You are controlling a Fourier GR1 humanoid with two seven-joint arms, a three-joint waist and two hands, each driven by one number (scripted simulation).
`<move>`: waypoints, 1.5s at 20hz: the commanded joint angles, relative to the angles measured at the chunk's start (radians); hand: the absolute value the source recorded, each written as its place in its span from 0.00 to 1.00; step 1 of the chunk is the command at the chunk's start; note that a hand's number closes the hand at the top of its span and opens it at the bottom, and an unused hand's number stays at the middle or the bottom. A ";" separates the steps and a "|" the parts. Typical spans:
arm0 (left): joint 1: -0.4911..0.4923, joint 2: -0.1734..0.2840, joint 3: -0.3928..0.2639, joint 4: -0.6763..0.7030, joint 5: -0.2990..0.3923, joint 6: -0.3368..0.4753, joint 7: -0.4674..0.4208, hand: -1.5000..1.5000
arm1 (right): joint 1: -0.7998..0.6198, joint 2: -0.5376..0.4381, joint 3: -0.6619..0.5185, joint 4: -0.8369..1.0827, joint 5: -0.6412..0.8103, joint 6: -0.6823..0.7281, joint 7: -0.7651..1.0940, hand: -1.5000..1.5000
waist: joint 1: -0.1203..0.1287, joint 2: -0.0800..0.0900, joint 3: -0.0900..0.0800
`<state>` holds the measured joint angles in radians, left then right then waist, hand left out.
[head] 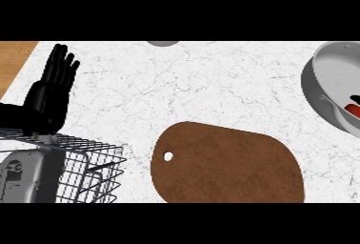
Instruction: Pick the bell pepper from the cutting board and place it in the pot
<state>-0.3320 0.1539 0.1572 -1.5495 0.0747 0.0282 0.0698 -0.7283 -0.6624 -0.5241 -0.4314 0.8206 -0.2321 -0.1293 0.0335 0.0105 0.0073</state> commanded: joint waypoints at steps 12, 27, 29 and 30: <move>0.064 -0.020 -0.001 0.016 -0.006 0.006 -0.034 0.50 | -0.069 -0.029 -0.258 0.076 -0.317 0.016 -0.238 0.00 | -0.021 -0.006 -0.006; 0.054 -0.002 0.004 -0.042 0.011 0.001 0.017 0.50 | 0.128 -0.217 -0.449 0.166 -0.571 0.202 -0.465 0.00 | -0.015 -0.003 -0.004; 0.079 -0.029 -0.004 -0.015 -0.001 0.007 -0.038 0.50 | 0.148 -0.269 -0.473 0.180 -0.593 0.243 -0.468 0.00 | -0.014 0.000 -0.003; 0.052 0.005 0.020 0.008 0.008 -0.004 -0.009 0.50 | 0.182 -0.246 -0.483 0.186 -0.605 0.223 -0.503 0.00 | -0.018 0.000 -0.003</move>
<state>-0.3036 0.1622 0.1680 -1.5610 0.0758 0.0252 0.0649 -0.6159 -0.8809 -0.9707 -0.2697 0.2597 -0.0344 -0.5730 0.0162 0.0066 0.0069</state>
